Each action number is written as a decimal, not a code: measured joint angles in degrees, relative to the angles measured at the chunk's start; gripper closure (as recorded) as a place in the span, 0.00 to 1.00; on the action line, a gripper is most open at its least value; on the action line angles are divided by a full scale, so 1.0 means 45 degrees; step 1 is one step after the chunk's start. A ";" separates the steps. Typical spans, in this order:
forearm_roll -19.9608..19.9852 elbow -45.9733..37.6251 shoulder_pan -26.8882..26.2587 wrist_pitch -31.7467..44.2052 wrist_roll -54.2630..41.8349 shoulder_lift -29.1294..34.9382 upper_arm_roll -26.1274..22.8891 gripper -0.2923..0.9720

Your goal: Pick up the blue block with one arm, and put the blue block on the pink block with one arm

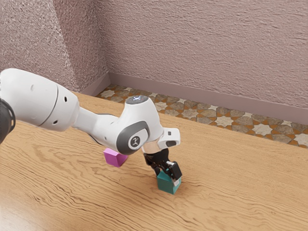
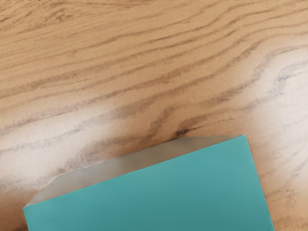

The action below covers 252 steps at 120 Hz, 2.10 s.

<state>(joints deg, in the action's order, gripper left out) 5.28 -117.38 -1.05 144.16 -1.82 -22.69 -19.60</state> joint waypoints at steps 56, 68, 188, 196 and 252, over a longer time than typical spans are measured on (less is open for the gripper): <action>-0.0008 0.0315 0.0000 -0.0005 -0.0004 -0.0221 -0.0002 0.34; -0.0039 0.0318 0.0000 -0.0022 0.0008 -0.0109 -0.0012 0.39; -0.0470 -0.1522 0.0052 -0.2224 0.0807 0.5246 0.1749 0.54; -0.0579 -0.1871 0.0030 -0.2368 0.0765 0.5668 0.2054 0.53; -0.1159 -0.2621 0.0066 -0.2736 0.0123 0.6379 0.3816 0.52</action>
<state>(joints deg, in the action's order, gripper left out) 0.06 -129.17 -0.75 131.85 -1.27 6.02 -2.42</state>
